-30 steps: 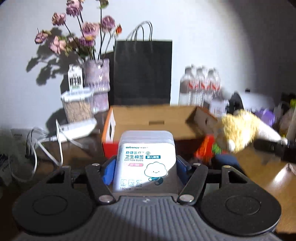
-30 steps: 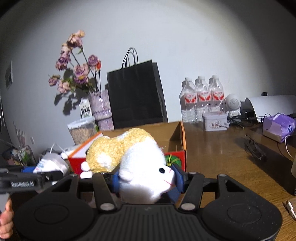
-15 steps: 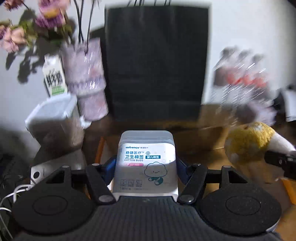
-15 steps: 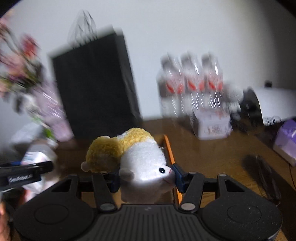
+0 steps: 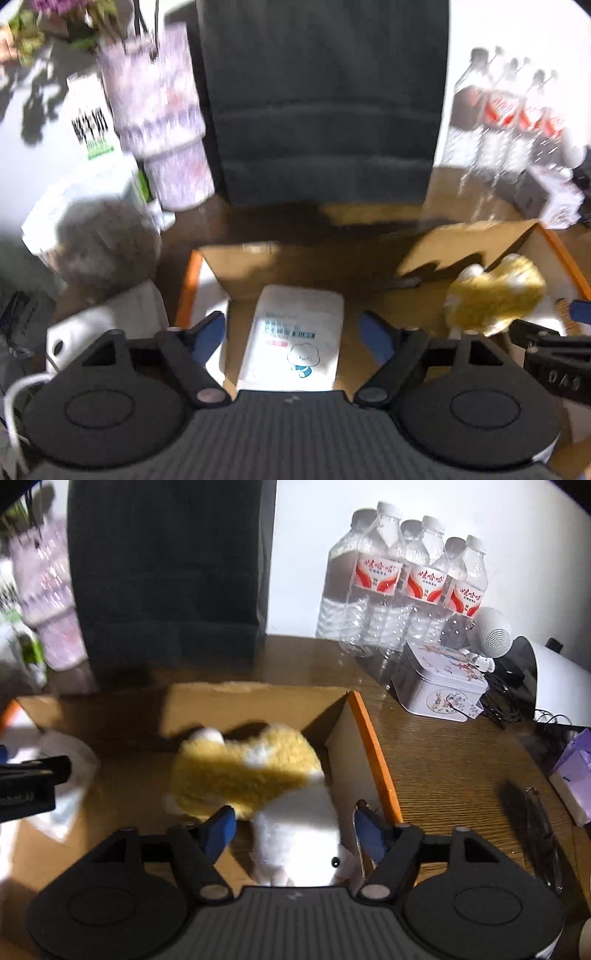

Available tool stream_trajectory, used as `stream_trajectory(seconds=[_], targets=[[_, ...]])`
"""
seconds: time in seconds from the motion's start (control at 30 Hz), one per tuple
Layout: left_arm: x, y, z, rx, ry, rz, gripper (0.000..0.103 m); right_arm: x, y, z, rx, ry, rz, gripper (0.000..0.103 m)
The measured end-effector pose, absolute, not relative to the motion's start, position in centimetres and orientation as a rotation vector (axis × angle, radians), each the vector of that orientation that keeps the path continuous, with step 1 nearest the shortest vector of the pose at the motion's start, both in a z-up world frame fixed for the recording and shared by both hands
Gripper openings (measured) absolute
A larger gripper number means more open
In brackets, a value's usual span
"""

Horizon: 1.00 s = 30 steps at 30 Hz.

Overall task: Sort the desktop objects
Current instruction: 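Lower the plush dog and cotton-buds box into the cardboard box and open both grippers, then withdraw both grippers from the cardboard box back over the loose items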

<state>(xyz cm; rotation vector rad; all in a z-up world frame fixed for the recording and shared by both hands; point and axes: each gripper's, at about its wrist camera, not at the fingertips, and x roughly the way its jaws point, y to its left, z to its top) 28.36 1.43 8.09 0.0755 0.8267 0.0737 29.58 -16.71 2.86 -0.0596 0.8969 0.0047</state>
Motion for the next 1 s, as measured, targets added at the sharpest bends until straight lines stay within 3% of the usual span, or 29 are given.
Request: stream_trajectory(seconds=[0.1, 0.33, 0.57, 0.73, 1.0], targets=[[26.2, 2.0, 11.0, 0.060, 0.753, 0.068, 0.100, 28.1, -18.8, 5.8, 0.037, 0.841, 0.069, 0.080], [16.4, 3.2, 13.7, -0.026, 0.623, 0.006, 0.103, 20.6, -21.9, 9.2, 0.137, 0.738, 0.250, 0.084], [6.1, 2.4, 9.4, -0.055, 0.606, -0.063, 0.103, 8.4, -19.7, 6.8, 0.028, 0.653, 0.379, 0.084], [0.0, 1.9, 5.0, -0.030, 0.581, -0.023, 0.103, 1.7, -19.1, 4.8, -0.013, 0.558, 0.435, 0.090], [-3.4, 1.7, 1.9, -0.011, 0.571, 0.028, 0.103, -4.0, -19.0, 0.9, -0.081, 0.441, 0.427, 0.090]])
